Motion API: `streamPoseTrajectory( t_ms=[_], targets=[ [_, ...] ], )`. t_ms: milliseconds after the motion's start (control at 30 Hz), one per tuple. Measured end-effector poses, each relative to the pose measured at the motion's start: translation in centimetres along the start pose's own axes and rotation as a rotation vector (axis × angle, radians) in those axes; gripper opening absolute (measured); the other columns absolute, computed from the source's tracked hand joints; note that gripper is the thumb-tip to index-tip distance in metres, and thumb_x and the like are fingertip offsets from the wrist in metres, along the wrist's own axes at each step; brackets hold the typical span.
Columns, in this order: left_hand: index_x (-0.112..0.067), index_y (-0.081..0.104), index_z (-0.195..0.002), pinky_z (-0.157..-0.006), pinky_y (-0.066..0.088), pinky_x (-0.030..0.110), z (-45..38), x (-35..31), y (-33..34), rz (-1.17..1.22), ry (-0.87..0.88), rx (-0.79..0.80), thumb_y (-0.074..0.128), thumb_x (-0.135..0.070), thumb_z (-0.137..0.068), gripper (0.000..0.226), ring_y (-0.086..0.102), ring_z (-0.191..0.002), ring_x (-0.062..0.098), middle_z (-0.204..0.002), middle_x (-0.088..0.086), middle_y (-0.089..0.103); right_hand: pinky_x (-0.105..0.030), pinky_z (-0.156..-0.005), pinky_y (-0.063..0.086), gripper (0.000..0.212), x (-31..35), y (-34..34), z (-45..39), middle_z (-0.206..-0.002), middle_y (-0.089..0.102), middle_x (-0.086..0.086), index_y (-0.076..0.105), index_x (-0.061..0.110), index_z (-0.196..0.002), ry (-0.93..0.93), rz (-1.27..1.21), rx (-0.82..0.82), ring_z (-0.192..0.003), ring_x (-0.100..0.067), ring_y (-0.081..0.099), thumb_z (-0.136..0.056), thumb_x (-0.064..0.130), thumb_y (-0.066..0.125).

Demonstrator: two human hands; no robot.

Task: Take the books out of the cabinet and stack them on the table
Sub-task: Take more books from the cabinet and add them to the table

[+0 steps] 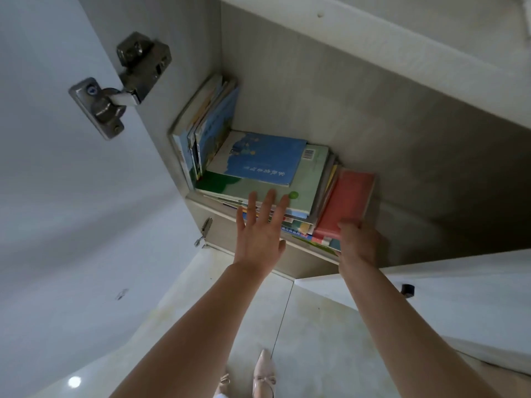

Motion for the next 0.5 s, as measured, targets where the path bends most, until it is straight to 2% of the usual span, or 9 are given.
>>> streamPoseTrajectory(
  t_ms=[100, 200, 267, 333, 433, 500],
  targets=[
    [-0.025, 0.023, -0.15, -0.11, 0.026, 0.064, -0.4, 0.1, -0.6, -0.014, -0.011, -0.116, 0.083, -0.044, -0.065, 0.106, 0.029, -0.141, 0.043, -0.155, 0.008, 0.032, -0.034, -0.075, 0.05, 0.011, 1.8, -0.2, 1.7, -0.074, 0.066, 0.004, 0.063, 0.018, -0.071, -0.116, -0.117, 0.065, -0.076, -0.021, 0.062, -0.081, 0.018, 0.065],
    [-0.024, 0.025, -0.148, -0.104, 0.036, 0.064, -1.1, -0.1, -1.5, 0.005, -0.047, -0.198, 0.081, -0.058, -0.059, 0.11, 0.036, -0.136, 0.044, -0.15, 0.008, 0.039, -0.036, -0.075, 0.051, 0.01, 3.7, -0.2, 3.4, -0.075, 0.07, -0.001, 0.066, 0.016, -0.073, -0.272, -0.111, 0.127, -0.076, -0.024, 0.064, -0.082, 0.021, 0.069],
    [-0.023, 0.029, -0.146, -0.101, 0.039, 0.062, -1.6, -0.5, -2.2, 0.033, -0.078, -0.26, 0.073, -0.062, -0.064, 0.101, 0.039, -0.132, 0.043, -0.146, 0.009, 0.043, -0.038, -0.072, 0.052, 0.017, 4.8, -0.2, 4.5, -0.075, 0.07, -0.006, 0.064, 0.013, -0.072, -0.387, -0.083, 0.181, -0.075, -0.026, 0.066, -0.083, 0.025, 0.069],
    [-0.021, 0.037, -0.14, -0.1, 0.04, 0.061, -2.2, -0.6, -2.9, 0.078, -0.108, -0.338, 0.062, -0.058, -0.074, 0.08, 0.044, -0.129, 0.041, -0.141, 0.008, 0.049, -0.034, -0.067, 0.051, 0.025, 5.8, -0.2, 5.5, -0.068, 0.068, -0.002, 0.06, 0.015, -0.066, -0.451, -0.06, 0.248, -0.067, -0.019, 0.064, -0.086, 0.028, 0.068],
    [-0.02, 0.046, -0.131, -0.097, 0.044, 0.058, -2.7, 0.2, -3.7, 0.146, -0.119, -0.404, 0.049, -0.046, -0.08, 0.058, 0.05, -0.124, 0.036, -0.131, 0.006, 0.058, -0.028, -0.071, 0.052, 0.033, 7.1, -0.3, 5.4, -0.062, 0.066, 0.007, 0.057, 0.016, -0.069, -0.305, -0.225, 0.434, -0.067, -0.011, 0.063, -0.094, 0.038, 0.056],
    [-0.018, 0.049, -0.128, -0.093, 0.048, 0.053, -2.9, 0.5, -4.2, 0.186, -0.115, -0.415, 0.047, -0.039, -0.077, 0.055, 0.053, -0.12, 0.035, -0.126, 0.008, 0.061, -0.031, -0.084, 0.05, 0.045, 6.8, -0.4, 3.7, -0.073, 0.071, 0.007, 0.061, 0.018, -0.08, -0.136, -0.257, 0.493, -0.08, -0.01, 0.065, -0.1, 0.048, 0.034]
  ],
)
Point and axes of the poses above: each hand's wrist, its own z-axis away from the middle knuckle, its own y-axis out of the palm, x = y × z, the point moved 1 cm from there along -z, towards the middle knuckle
